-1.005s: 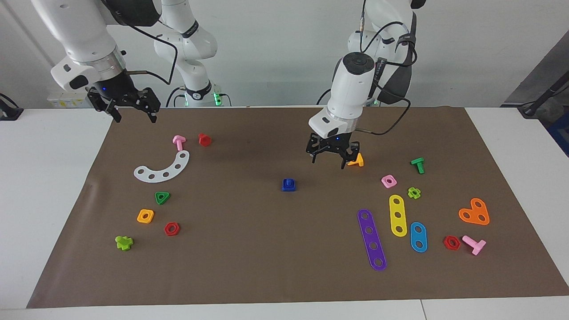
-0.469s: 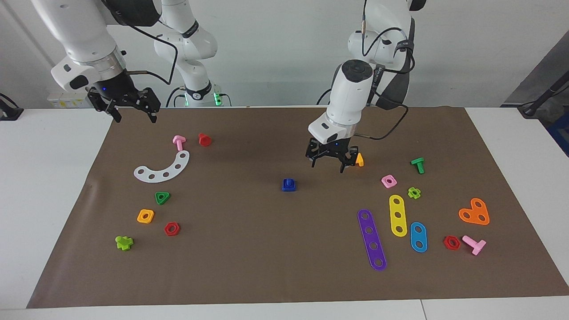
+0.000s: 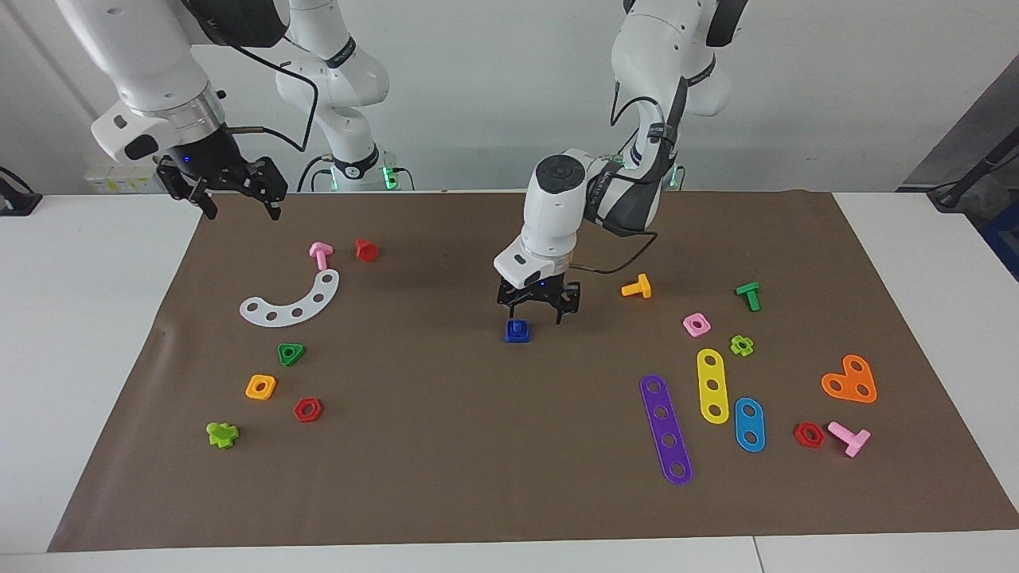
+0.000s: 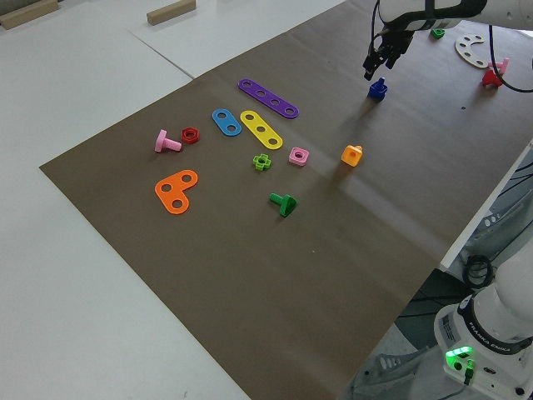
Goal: Unscrew and place screws in storage area
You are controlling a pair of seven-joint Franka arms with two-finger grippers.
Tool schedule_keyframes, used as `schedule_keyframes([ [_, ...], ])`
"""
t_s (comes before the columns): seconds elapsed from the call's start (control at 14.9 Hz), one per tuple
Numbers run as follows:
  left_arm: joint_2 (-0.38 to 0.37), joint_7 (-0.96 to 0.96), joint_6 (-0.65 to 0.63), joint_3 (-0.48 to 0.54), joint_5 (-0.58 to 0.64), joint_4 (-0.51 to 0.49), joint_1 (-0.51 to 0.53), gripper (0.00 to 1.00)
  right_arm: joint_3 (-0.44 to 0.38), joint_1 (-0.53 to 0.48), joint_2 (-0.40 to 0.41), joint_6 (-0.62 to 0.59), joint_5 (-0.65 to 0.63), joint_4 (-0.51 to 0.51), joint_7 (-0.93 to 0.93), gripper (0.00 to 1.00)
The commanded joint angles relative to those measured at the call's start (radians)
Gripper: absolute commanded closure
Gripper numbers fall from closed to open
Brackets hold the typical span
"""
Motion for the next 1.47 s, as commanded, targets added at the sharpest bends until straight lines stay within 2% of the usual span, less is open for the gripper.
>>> schedule_keyframes([
  [0.0,0.045,-0.055,0.075,0.015,0.02,0.014,-0.031,0.05,0.0,-0.004,-0.006,-0.011,0.006,-0.007,-0.026,0.0],
  [0.67,0.061,-0.072,0.162,0.012,0.012,-0.066,-0.054,0.12,0.0,-0.004,-0.006,-0.011,0.006,-0.007,-0.026,0.0],
  [0.87,0.059,-0.072,0.173,0.012,0.012,-0.074,-0.054,0.23,0.0,-0.004,-0.006,-0.011,0.006,-0.007,-0.026,0.0],
  [0.94,0.059,-0.072,0.173,0.013,0.012,-0.074,-0.054,0.23,0.0,-0.004,-0.006,-0.011,0.006,-0.007,-0.026,0.0],
  [1.0,0.059,-0.072,0.173,0.013,0.012,-0.072,-0.054,0.28,0.0,-0.004,-0.006,-0.01,0.006,-0.006,-0.026,0.0],
  [1.14,0.059,-0.074,0.171,0.015,0.012,-0.066,-0.054,0.5,0.0,-0.004,-0.006,-0.011,0.006,-0.007,-0.026,0.0],
  [1.41,0.059,-0.074,0.152,0.017,0.011,-0.046,-0.053,0.78,0.0,-0.004,-0.006,-0.011,0.006,-0.007,-0.026,0.0],
])
